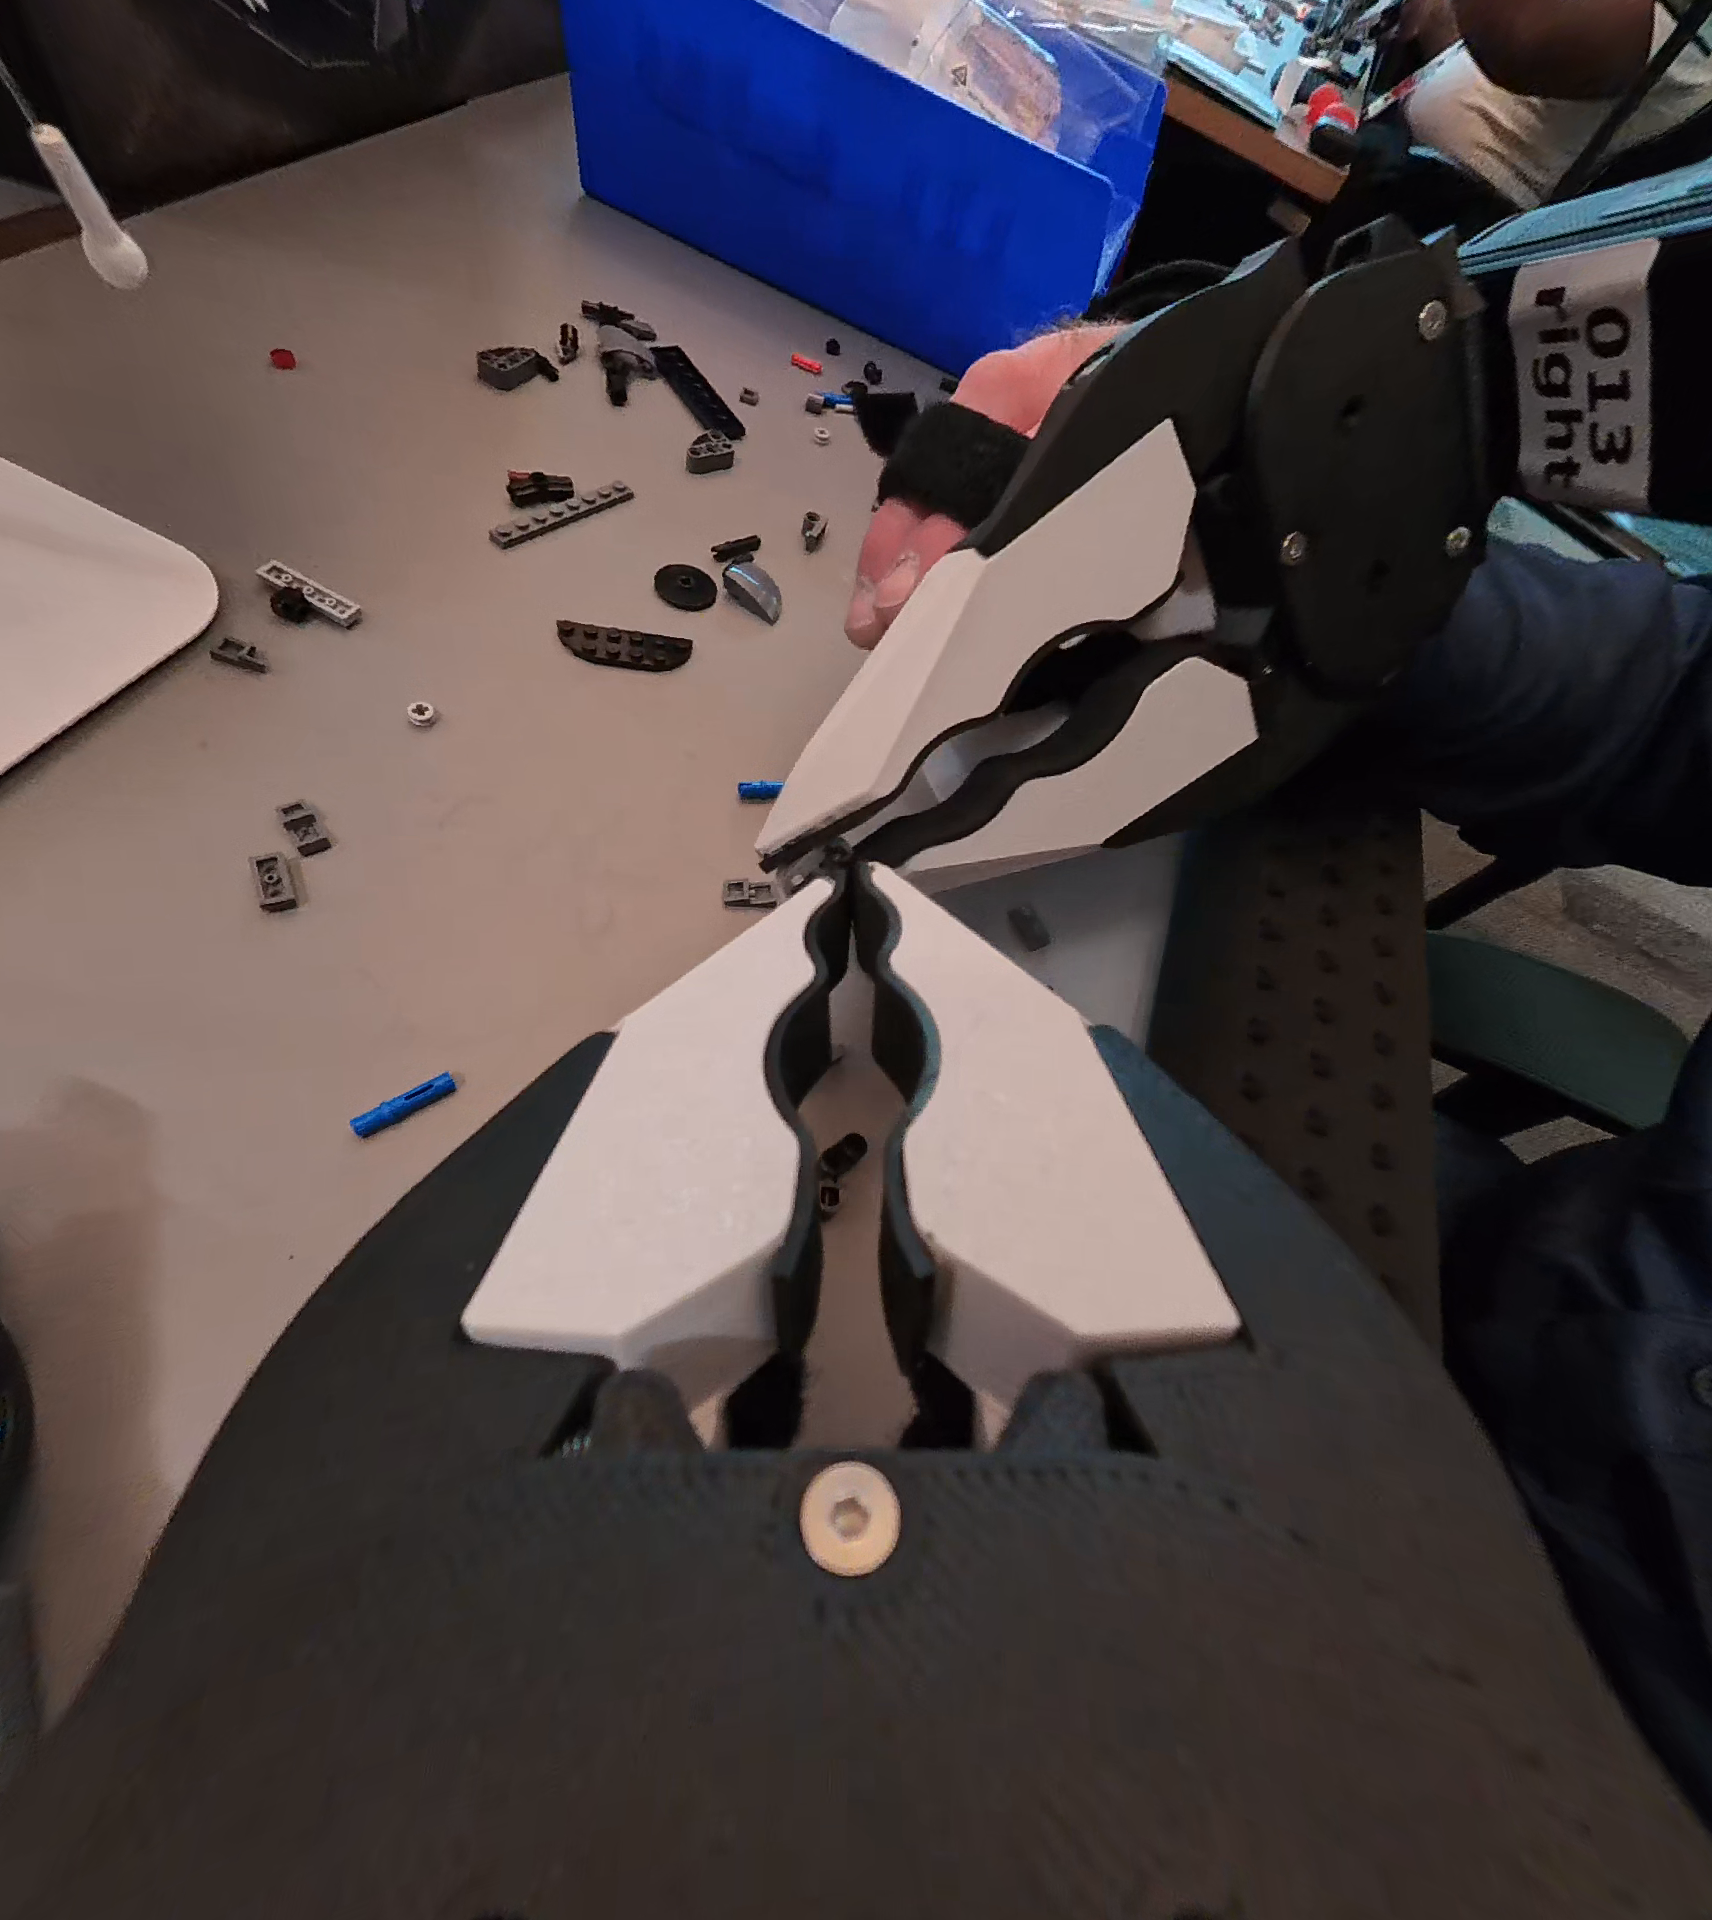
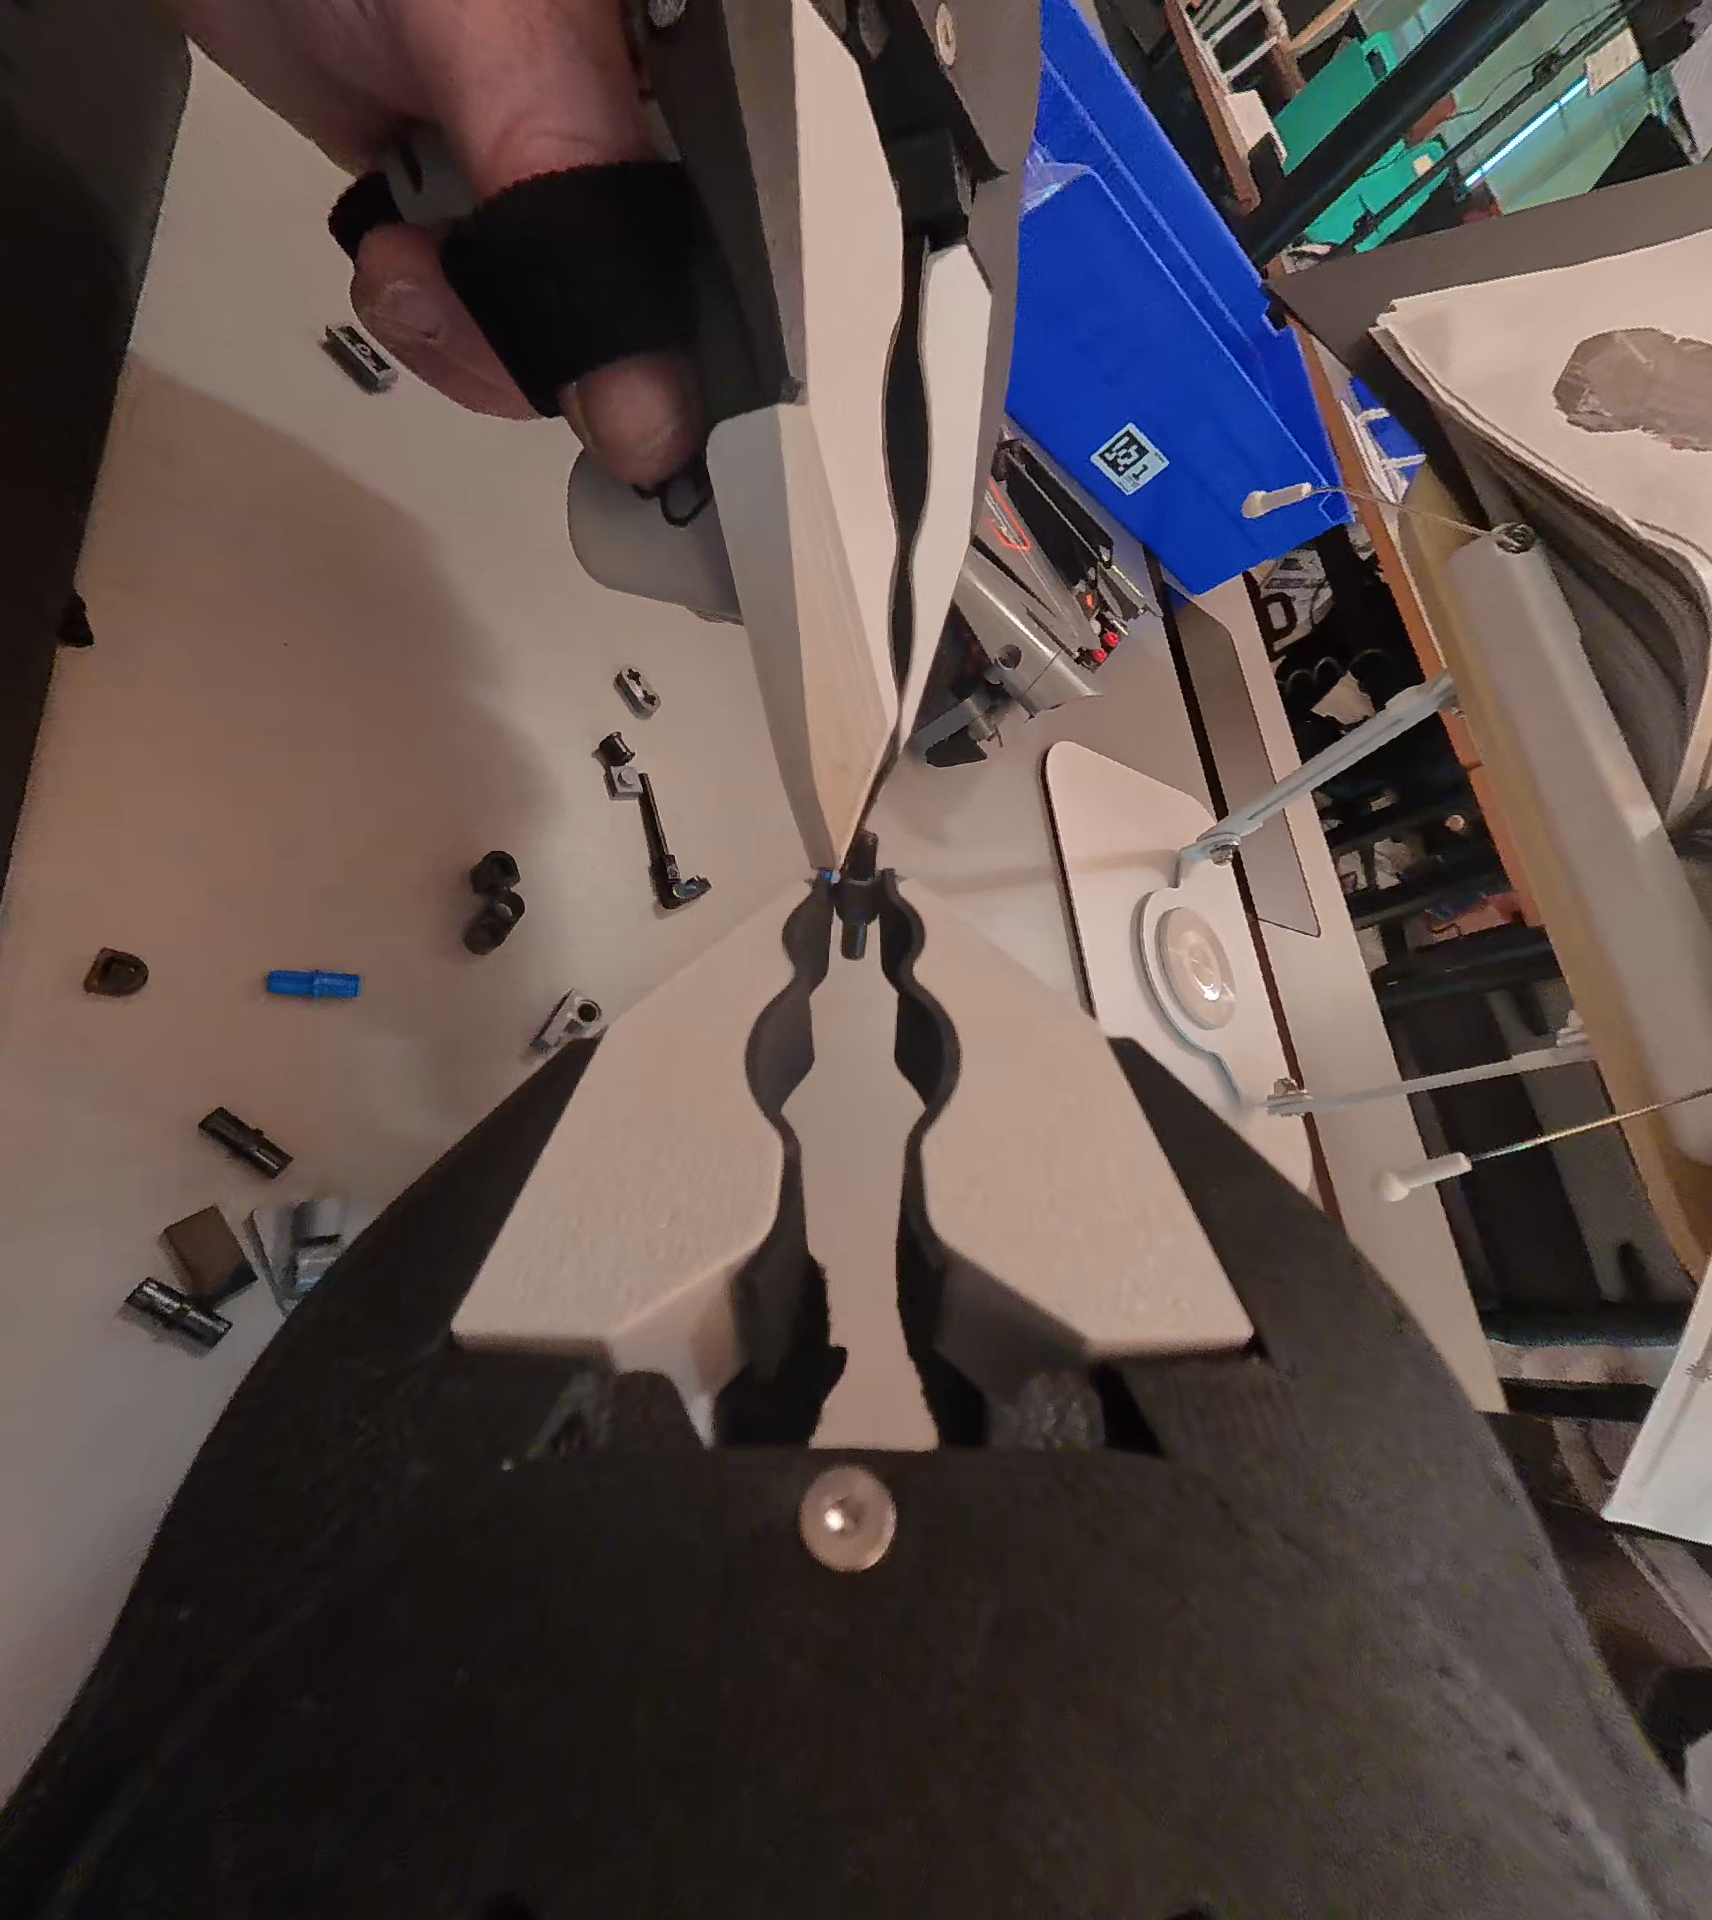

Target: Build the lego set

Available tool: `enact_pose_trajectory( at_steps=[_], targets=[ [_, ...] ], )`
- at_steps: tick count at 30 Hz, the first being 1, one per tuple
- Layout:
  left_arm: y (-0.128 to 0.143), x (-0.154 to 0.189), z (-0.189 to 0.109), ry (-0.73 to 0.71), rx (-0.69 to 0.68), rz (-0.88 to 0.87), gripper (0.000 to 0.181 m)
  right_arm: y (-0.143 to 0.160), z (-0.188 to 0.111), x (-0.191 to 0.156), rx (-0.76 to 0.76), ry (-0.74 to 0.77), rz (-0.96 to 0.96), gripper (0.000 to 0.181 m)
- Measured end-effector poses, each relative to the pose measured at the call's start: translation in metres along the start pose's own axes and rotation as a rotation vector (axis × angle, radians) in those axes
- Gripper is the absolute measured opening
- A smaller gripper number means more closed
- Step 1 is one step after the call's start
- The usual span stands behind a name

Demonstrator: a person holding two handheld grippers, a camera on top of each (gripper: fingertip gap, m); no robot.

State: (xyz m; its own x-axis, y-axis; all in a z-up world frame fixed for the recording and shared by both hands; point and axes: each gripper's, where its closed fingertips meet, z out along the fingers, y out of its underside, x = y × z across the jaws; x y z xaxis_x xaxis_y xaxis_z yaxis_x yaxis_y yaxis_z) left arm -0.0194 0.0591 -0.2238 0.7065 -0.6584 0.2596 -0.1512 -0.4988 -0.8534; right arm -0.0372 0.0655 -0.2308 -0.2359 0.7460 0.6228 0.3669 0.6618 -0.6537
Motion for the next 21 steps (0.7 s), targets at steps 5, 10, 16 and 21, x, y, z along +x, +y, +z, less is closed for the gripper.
enact_pose_trajectory(
  at_steps=[5, 10, 16, 21],
  targets=[
    [-0.001, 0.001, -0.001, 0.019, 0.013, 0.017, 0.0, -0.001, -0.001, 0.0, 0.026, -0.021, 0.041, 0.004],
    [-0.003, 0.003, -0.001, 0.019, 0.013, 0.031, 0.0, -0.003, -0.003, 0.0, 0.058, -0.054, 0.094, 0.004],
    [-0.008, 0.002, -0.007, 0.017, 0.031, 0.07, 0.0, -0.01, -0.007, 0.003, 0.14, -0.12, 0.257, 0.004],
    [-0.009, -0.004, -0.01, -0.018, 0.039, 0.111, 0.006, -0.018, -0.019, 0.014, 0.299, -0.25, 0.537, 0.004]
  ],
)
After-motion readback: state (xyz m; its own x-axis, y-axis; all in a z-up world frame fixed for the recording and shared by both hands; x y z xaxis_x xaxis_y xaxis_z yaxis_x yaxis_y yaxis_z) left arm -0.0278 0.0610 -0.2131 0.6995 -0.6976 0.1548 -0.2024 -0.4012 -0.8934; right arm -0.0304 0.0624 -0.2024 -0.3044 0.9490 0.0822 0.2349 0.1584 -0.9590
